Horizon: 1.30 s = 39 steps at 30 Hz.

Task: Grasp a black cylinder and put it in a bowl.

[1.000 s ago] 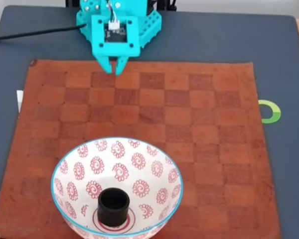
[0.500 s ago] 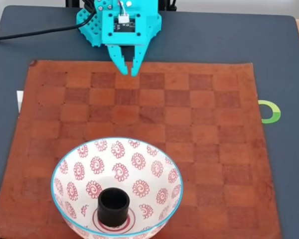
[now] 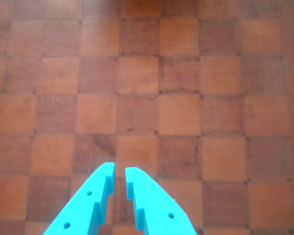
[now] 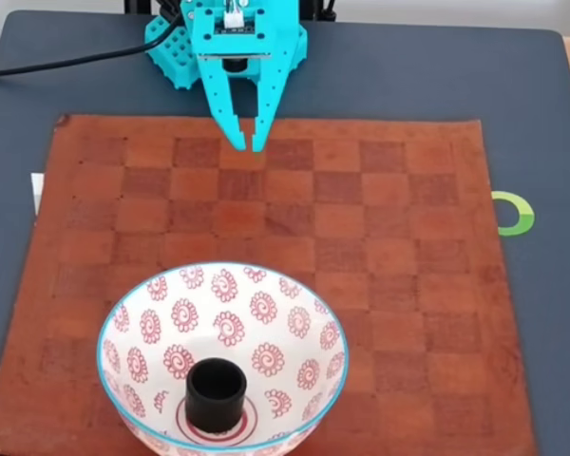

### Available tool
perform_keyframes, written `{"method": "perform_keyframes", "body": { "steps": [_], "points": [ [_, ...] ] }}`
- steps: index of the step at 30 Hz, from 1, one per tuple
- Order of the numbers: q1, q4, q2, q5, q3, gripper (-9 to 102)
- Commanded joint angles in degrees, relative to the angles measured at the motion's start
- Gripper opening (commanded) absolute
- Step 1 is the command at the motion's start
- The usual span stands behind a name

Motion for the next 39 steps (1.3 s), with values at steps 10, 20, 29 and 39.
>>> {"method": "perform_keyframes", "body": {
  "steps": [10, 20, 29, 39],
  "points": [
    [-0.18, 0.18, 2.9, 0.26, 4.75, 0],
    [-0.18, 0.18, 2.9, -0.35, 5.1, 0],
    [-0.26, -0.26, 2.9, -0.35, 5.1, 0],
    [-0.18, -0.79, 2.9, -0.44, 5.1, 0]
  ]
}}
